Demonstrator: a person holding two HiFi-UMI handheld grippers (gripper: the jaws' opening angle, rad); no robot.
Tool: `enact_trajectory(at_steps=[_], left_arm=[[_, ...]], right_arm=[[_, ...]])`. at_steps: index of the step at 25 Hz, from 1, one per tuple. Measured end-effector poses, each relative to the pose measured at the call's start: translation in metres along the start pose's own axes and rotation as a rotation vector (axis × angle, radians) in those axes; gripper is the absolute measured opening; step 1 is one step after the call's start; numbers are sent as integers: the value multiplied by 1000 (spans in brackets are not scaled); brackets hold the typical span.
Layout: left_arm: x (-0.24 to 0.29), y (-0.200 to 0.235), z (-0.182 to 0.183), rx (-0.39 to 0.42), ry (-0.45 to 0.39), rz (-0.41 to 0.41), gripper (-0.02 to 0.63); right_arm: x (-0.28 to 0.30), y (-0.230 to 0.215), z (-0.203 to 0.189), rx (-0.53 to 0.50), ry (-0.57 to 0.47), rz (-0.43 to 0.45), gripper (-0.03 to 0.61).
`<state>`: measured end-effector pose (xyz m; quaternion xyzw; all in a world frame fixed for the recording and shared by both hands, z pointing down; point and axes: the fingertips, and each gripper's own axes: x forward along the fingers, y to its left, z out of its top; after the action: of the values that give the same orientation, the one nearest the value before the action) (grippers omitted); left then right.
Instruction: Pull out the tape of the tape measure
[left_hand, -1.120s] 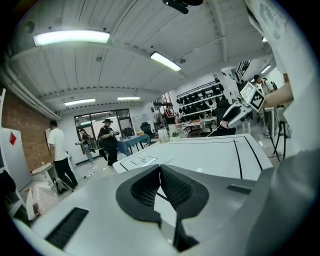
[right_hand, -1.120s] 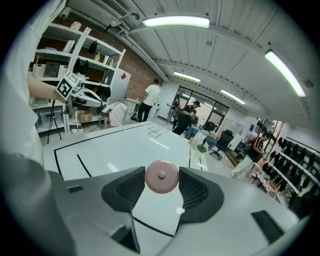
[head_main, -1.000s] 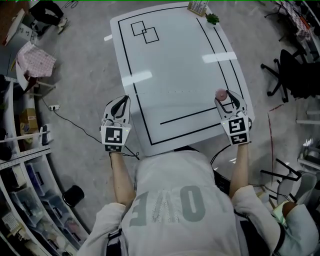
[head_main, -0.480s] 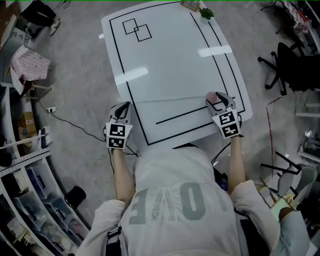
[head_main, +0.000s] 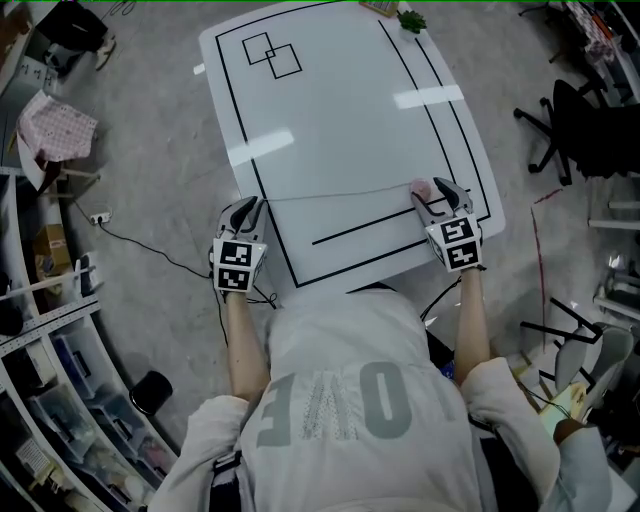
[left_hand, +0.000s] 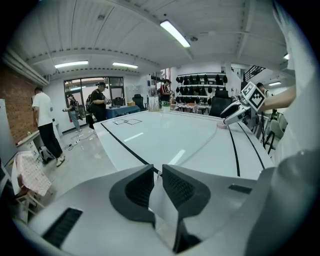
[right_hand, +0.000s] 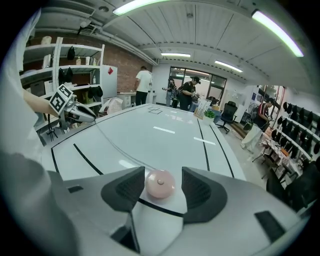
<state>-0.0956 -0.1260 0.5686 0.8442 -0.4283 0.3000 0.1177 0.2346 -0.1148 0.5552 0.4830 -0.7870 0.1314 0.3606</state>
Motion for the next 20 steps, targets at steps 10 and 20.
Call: enact_trajectory(at_steps=[10, 20], left_arm=[[-41, 33, 88, 36, -234, 139, 31], [-138, 26, 227, 94, -645, 306, 29]], right_arm=[[-36, -25, 56, 19, -173, -125, 227], [-111, -3, 180, -13, -549, -234, 98]])
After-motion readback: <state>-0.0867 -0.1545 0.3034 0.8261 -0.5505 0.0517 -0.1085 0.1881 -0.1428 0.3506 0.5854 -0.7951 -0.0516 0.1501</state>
